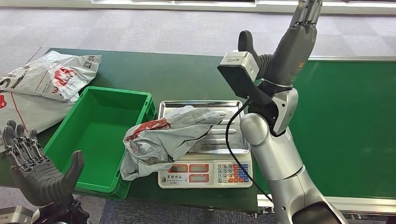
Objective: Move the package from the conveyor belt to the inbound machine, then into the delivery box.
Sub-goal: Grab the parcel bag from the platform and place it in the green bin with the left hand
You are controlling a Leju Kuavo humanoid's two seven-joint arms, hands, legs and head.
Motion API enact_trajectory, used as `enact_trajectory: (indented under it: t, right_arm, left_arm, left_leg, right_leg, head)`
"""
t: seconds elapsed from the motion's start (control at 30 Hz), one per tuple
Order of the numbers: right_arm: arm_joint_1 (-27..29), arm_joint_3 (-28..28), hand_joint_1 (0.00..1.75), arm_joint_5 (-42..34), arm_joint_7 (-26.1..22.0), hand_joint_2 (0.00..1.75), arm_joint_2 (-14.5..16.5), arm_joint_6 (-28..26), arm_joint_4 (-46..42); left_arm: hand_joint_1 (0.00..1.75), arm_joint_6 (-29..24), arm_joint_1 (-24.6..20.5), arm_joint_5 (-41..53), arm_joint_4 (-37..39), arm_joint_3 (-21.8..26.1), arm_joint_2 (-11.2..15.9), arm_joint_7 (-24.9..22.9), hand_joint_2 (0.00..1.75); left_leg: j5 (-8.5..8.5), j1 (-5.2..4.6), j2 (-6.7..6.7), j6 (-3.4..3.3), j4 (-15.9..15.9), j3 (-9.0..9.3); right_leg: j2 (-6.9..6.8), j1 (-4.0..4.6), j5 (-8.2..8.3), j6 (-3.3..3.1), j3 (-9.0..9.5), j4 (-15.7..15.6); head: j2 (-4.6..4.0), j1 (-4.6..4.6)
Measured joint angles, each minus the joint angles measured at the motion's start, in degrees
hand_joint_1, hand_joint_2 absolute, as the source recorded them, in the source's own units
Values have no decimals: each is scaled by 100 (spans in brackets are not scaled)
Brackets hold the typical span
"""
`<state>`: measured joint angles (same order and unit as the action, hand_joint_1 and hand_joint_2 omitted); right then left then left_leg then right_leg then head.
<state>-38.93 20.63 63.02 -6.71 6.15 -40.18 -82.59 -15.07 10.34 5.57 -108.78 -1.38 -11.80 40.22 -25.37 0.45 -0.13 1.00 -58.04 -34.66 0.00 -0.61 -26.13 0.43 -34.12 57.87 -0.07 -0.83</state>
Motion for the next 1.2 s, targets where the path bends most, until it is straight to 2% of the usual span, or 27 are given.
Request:
enact_trajectory:
  t: [0.37,0.63,0.7,0.73,0.8,0.83,0.87,0.93,0.97,1.03,1.1,1.2]
  right_arm:
    - [18,-80,0,24,-3,0,-46,7,-117]
    - [186,-300,0,346,70,0,-46,19,-357]
    - [321,-410,0,425,20,0,-46,14,-497]
    - [416,-471,0,464,-40,0,-46,12,-591]
    - [643,-608,0,511,-187,0,-37,20,-810]
    - [752,-669,0,504,-235,0,-26,36,-900]
    - [849,-724,0,479,-260,0,-14,49,-960]
    - [984,-815,0,403,-289,0,9,55,-976]
    - [1023,-863,0,371,-320,0,25,45,-945]
    - [1068,-967,0,344,-398,0,69,36,-866]
    - [1100,-1048,0,350,-424,0,100,32,-805]
    - [1128,-1090,0,384,-340,0,113,28,-740]
  left_arm:
    - [0,1,0,0,0,0,0,0,175]
    - [0,106,-96,201,37,0,-11,-1,175]
    - [0,-119,-159,838,100,-1,-15,-37,175]
    - [0,-304,-201,1472,156,-4,-14,-118,175]
    - [0,-475,-340,3303,316,-59,17,-469,175]
    - [0,-300,-470,4283,423,-145,83,-716,175]
    - [0,104,-672,5176,573,-290,199,-948,175]
    - [0,1297,-1290,6305,1043,-698,558,-1164,175]
    - [0,1866,-1648,6444,1337,-917,752,-1143,175]
    - [0,2506,-2265,6026,1900,-1285,1084,-1027,175]
    - [0,2636,-2673,5453,2300,-1547,1326,-986,175]
    - [0,2673,-2966,5150,2639,-1831,1586,-1029,175]
  left_leg:
    - [0,0,0,0,0,-1]
    - [0,0,-1,-1,-1,-1]
    - [0,0,-1,-1,-1,1]
    - [0,0,-2,-1,-1,2]
    - [-1,0,-7,-2,-2,2]
    - [-1,-1,-9,-2,-3,1]
    - [-1,-1,-12,-2,-3,1]
    - [8,-1,-18,0,-2,-5]
    - [15,-1,-18,5,-1,-8]
    - [26,0,-4,15,1,-11]
    - [29,0,14,18,2,-8]
    - [30,0,20,19,2,-7]
  right_leg:
    - [2,-3,0,0,1,0]
    - [-2,-2,0,0,2,0]
    - [-2,-2,0,0,2,0]
    - [-4,-3,0,1,2,0]
    - [-10,-3,-1,1,4,-2]
    - [-15,-4,-1,2,4,-2]
    - [-19,-4,-1,2,5,-3]
    - [-29,-3,6,-1,2,-2]
    - [-29,-2,14,-6,-2,-2]
    - [-13,0,31,-14,-11,0]
    - [7,1,40,-15,-15,1]
    - [14,1,42,-15,-18,1]
  head:
    - [0,1]
    - [0,1]
    - [0,1]
    - [0,1]
    - [0,1]
    - [0,1]
    - [0,1]
    - [0,1]
    - [0,1]
    - [0,1]
    - [0,2]
    - [0,2]
